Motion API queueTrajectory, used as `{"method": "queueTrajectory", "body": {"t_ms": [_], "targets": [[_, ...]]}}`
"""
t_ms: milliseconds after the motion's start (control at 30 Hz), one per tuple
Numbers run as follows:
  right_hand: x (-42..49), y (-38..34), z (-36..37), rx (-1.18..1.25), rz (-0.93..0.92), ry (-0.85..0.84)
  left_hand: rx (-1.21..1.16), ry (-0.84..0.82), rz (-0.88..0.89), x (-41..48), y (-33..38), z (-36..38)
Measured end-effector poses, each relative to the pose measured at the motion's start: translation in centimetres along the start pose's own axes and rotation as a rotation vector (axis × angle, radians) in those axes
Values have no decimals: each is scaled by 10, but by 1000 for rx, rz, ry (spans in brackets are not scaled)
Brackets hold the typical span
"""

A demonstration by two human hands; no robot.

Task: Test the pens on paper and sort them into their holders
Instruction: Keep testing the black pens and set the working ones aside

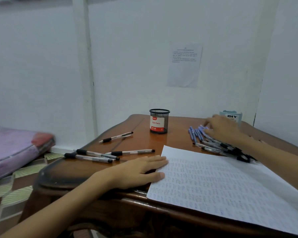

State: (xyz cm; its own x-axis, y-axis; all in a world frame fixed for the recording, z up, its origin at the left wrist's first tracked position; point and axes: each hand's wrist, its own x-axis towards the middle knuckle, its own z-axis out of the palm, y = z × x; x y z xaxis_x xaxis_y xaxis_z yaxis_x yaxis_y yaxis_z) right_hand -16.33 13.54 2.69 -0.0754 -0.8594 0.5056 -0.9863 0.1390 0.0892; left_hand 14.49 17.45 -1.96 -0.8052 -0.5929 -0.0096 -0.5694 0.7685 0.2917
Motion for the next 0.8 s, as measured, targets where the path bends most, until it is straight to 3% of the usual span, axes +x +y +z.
{"method": "queueTrajectory", "body": {"t_ms": [167, 300, 500, 667, 800], "targets": [[1, -92, -5, 672, -306, -405, -24, 17, 2, 0, 0, 0], [-8, -133, 8, 758, -449, -517, -62, 21, 8, -1, 0, 0], [-11, -131, 15, 907, -349, -359, -74, 18, -6, 0, -2, 0], [-11, -115, 0, 1458, 16, -204, -69, 22, -18, 0, -2, 0], [-9, -92, -15, 1574, 201, 55, -74, 25, -20, 0, -1, 0]]}}
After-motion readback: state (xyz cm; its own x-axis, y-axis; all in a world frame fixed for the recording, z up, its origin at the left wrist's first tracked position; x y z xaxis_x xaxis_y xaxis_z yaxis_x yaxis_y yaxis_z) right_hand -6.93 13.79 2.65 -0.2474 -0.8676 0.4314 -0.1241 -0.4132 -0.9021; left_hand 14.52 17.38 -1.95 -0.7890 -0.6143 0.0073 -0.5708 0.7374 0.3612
